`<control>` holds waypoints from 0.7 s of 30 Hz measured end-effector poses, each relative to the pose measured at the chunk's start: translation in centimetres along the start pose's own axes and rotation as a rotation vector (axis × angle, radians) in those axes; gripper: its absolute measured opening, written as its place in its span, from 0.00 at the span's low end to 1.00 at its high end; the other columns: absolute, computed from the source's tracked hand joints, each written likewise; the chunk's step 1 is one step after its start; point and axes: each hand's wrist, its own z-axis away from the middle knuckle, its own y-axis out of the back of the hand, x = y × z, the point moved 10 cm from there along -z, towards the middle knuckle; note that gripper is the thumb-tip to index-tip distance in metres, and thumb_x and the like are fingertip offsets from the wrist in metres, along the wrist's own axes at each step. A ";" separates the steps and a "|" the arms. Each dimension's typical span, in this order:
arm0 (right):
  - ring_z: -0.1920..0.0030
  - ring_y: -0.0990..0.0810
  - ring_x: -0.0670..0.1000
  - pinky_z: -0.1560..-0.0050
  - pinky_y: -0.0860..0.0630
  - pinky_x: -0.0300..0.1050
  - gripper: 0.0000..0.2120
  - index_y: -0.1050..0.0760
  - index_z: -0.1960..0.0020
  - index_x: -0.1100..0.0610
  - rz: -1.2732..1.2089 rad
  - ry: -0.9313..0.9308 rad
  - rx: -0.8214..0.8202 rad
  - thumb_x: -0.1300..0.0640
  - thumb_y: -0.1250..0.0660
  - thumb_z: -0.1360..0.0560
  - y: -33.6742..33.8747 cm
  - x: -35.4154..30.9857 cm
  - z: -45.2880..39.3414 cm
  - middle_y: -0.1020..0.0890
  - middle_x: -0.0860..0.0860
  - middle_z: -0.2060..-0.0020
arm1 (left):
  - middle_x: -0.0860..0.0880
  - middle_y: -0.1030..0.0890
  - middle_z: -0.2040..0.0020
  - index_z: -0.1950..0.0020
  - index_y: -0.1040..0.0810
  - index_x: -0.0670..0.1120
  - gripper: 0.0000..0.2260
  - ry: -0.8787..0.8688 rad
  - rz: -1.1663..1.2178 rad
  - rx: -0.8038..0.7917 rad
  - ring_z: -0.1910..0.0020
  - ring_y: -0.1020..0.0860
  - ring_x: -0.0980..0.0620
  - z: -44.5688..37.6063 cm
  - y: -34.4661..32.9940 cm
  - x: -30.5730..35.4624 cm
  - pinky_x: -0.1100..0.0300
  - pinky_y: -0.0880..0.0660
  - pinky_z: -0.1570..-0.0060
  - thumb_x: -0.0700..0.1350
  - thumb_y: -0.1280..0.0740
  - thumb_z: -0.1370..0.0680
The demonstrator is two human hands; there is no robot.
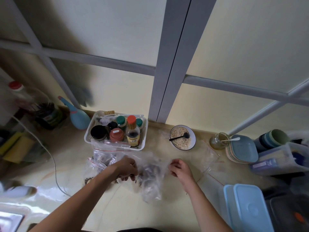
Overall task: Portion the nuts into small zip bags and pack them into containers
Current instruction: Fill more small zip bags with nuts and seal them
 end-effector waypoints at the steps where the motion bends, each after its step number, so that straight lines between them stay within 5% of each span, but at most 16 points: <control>1: 0.67 0.25 0.49 0.66 0.28 0.38 0.07 0.22 0.52 0.60 0.047 0.019 0.038 0.71 0.30 0.25 0.3 -0.2 -0.2 0.18 0.52 0.64 | 0.46 0.17 0.69 0.61 0.20 0.43 0.03 -0.011 0.009 0.007 0.78 0.30 0.54 -0.2 0.0 -0.1 0.65 0.35 0.75 0.39 0.32 0.28; 5: 0.66 0.24 0.47 0.62 0.27 0.37 0.09 0.19 0.53 0.59 0.063 0.023 -0.026 0.71 0.34 0.24 -0.8 -0.8 -0.1 0.16 0.50 0.65 | 0.45 0.25 0.73 0.68 0.21 0.46 0.07 0.041 -0.050 -0.006 0.76 0.31 0.51 0.1 -0.3 -0.5 0.63 0.31 0.72 0.40 0.28 0.30; 10: 0.66 0.22 0.52 0.63 0.24 0.41 0.14 0.23 0.39 0.53 0.020 -0.016 0.036 0.65 0.31 0.22 0.2 0.1 0.0 0.17 0.52 0.50 | 0.47 0.17 0.66 0.54 0.18 0.38 0.06 -0.005 0.066 -0.006 0.78 0.31 0.54 0.2 -0.3 -0.2 0.67 0.37 0.77 0.39 0.32 0.26; 12: 0.68 0.24 0.52 0.66 0.27 0.39 0.09 0.20 0.45 0.54 0.070 -0.020 0.003 0.65 0.31 0.21 -0.2 0.3 0.0 0.16 0.52 0.56 | 0.49 0.16 0.66 0.52 0.17 0.37 0.09 0.004 0.075 -0.012 0.77 0.30 0.54 0.2 -0.4 -0.3 0.67 0.36 0.76 0.40 0.33 0.27; 16: 0.70 0.32 0.51 0.70 0.33 0.37 0.08 0.22 0.57 0.59 0.006 0.032 0.073 0.70 0.33 0.22 0.0 -0.5 -0.1 0.24 0.51 0.70 | 0.50 0.19 0.70 0.68 0.18 0.45 0.07 0.048 0.039 0.006 0.74 0.29 0.52 0.5 -0.3 -0.3 0.64 0.33 0.71 0.41 0.31 0.30; 21: 0.69 0.36 0.46 0.66 0.35 0.38 0.18 0.15 0.43 0.57 -0.190 -0.002 0.028 0.71 0.39 0.22 0.0 0.4 -0.1 0.21 0.51 0.62 | 0.47 0.27 0.74 0.72 0.23 0.47 0.11 0.096 -0.031 -0.011 0.74 0.30 0.50 0.6 -0.2 -0.4 0.61 0.28 0.69 0.40 0.27 0.31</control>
